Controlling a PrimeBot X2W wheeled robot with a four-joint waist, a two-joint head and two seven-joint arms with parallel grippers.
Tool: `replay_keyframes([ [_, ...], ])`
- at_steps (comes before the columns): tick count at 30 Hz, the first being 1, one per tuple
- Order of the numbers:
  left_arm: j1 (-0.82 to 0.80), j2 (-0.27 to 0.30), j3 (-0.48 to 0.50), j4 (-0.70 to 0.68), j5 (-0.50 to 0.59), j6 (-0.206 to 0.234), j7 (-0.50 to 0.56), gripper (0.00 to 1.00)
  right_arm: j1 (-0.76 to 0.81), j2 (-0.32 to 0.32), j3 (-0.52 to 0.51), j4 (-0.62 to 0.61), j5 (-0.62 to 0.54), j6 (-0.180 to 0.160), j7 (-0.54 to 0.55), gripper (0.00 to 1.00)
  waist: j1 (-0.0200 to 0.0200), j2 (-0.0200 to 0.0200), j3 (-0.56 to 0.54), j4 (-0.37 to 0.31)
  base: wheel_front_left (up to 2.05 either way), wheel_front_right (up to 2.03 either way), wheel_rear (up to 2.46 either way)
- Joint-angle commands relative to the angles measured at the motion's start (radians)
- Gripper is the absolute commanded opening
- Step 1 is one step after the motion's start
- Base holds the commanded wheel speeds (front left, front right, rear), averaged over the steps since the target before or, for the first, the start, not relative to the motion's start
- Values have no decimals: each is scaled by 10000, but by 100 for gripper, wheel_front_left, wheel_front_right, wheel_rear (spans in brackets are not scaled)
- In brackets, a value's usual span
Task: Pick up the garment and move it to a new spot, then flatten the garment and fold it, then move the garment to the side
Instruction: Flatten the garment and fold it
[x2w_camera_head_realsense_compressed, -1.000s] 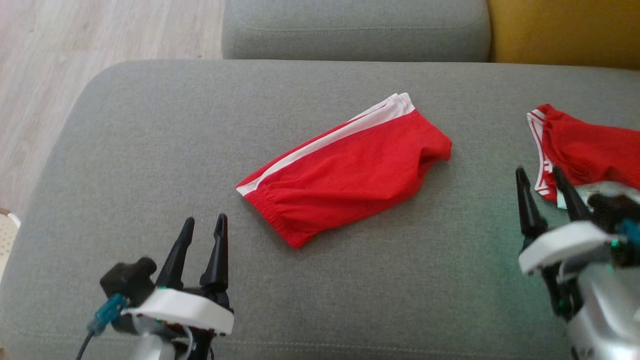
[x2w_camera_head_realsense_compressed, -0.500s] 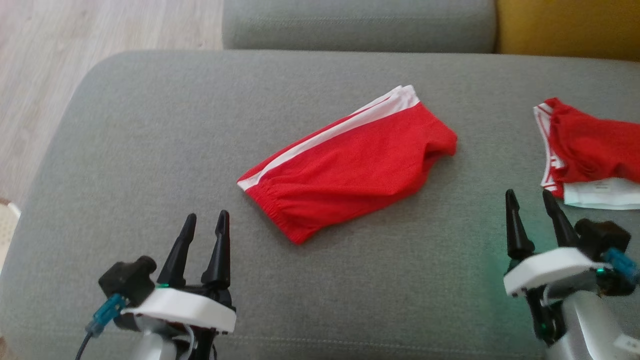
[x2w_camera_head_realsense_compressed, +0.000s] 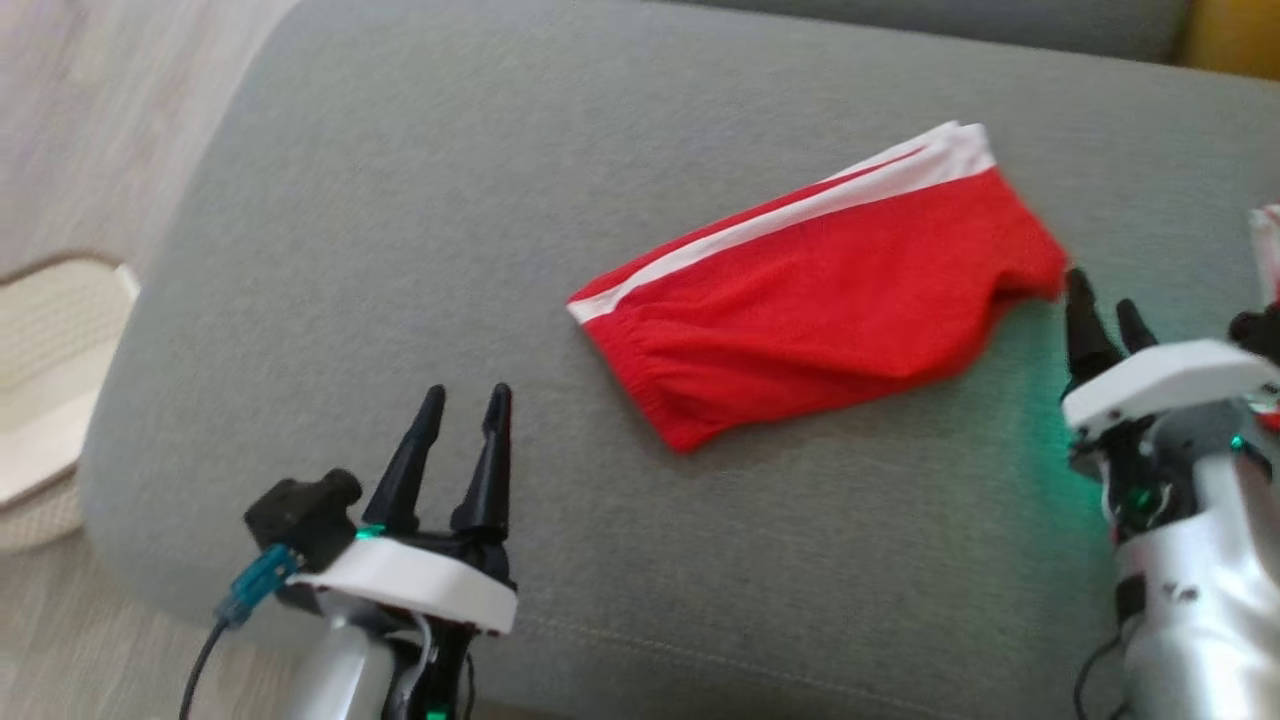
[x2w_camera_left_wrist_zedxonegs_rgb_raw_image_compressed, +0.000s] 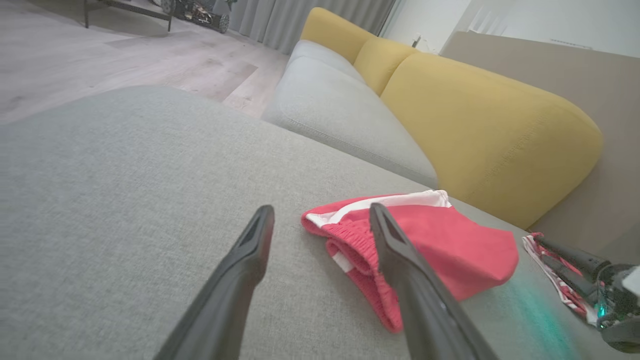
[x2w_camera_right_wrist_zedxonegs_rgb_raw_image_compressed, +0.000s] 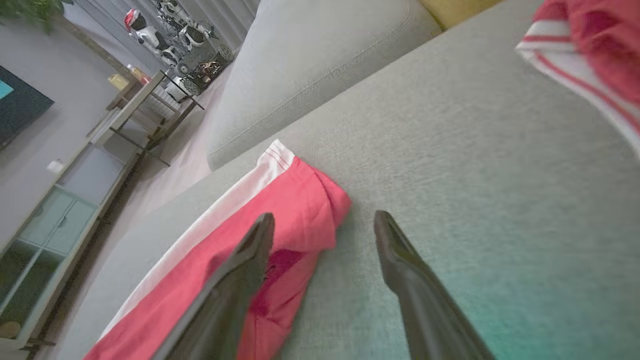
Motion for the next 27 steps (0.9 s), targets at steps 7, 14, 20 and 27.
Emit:
replay_keyframes([
  [7, -690, 22, -199, -539, -238, 145, -76, 100, -1911, -172, -1285, 1419, -332, -9, 806, 100, 0, 0, 785, 1092, 0, 0, 0],
  [14, -807, 22, -442, -674, -357, 269, -76, 100, -3085, -355, -2256, 3207, -1617, -9, 1318, 100, 0, 0, 973, 1468, 0, 0, 0],
  [20, -918, 22, -417, -672, -378, 326, -76, 100, -3614, -223, -2464, 3876, -2167, -9, 1153, 0, 0, 0, 1016, 1448, 0, 0, 0],
  [27, -964, 22, -405, -637, -336, 330, -76, 100, -3633, -125, -2099, 3839, -1991, -9, 443, 0, 0, 0, 930, 1169, 0, 0, 0],
])
